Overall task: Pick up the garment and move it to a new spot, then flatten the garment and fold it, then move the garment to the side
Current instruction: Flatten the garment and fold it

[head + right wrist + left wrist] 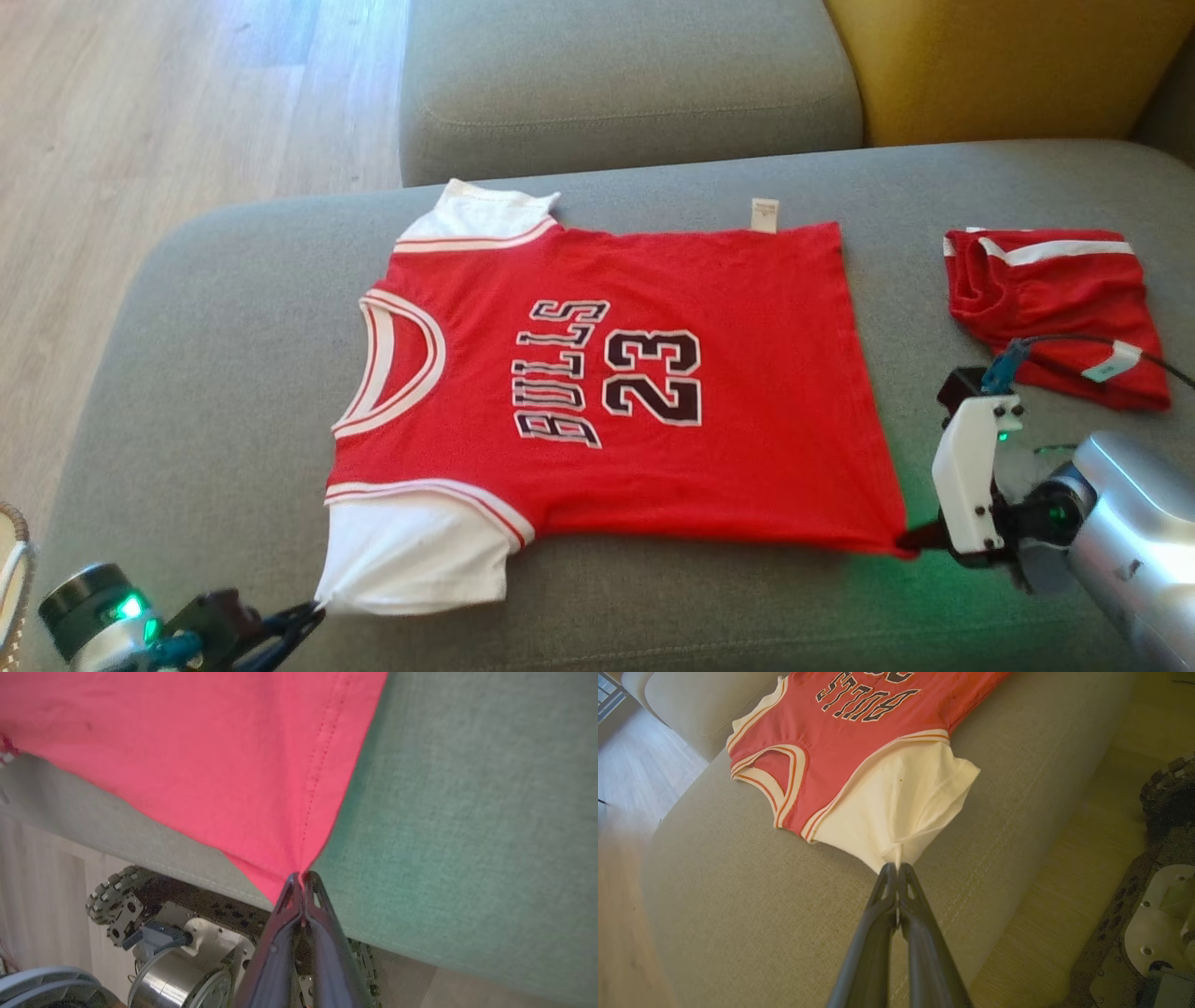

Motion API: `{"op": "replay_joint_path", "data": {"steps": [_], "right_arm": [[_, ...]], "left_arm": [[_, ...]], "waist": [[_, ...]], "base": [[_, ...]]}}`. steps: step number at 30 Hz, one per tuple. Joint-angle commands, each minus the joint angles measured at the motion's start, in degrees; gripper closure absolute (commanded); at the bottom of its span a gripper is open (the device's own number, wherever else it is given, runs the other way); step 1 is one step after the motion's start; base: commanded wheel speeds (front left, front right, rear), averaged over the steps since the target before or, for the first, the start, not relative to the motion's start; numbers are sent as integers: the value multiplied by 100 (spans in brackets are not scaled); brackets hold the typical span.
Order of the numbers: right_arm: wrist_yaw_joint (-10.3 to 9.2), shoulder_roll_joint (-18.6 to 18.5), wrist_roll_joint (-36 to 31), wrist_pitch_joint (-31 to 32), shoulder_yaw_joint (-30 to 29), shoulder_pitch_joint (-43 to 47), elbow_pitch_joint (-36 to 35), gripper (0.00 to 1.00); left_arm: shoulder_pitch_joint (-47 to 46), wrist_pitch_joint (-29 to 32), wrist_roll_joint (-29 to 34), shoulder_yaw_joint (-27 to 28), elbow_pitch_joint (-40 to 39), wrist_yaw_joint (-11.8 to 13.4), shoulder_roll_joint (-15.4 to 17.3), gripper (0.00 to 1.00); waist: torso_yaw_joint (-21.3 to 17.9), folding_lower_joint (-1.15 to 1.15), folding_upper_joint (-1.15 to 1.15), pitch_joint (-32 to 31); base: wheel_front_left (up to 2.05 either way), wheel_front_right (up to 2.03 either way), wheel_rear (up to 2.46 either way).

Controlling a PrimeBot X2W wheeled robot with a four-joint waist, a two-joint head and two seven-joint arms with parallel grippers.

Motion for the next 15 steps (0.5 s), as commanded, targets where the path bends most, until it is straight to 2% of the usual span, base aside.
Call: {"op": "replay_joint_path", "data": {"steps": [1,6,15], "right_arm": [[-2,-200,57,178,62,4,-198,100],[-2,-385,100,573,130,139,-444,100],[-2,-549,30,787,40,292,-685,100]], "left_arm": [[-182,-29,-76,207,-196,8,396,100],[16,-52,-272,175,-434,8,624,100],[246,118,-398,-37,-895,8,982,100]], "waist": [[4,1,0,-22],[-5,1,0,-59],[6,1,0,-56]], "base": [[0,0,0],[0,0,0],[0,0,0]]}}
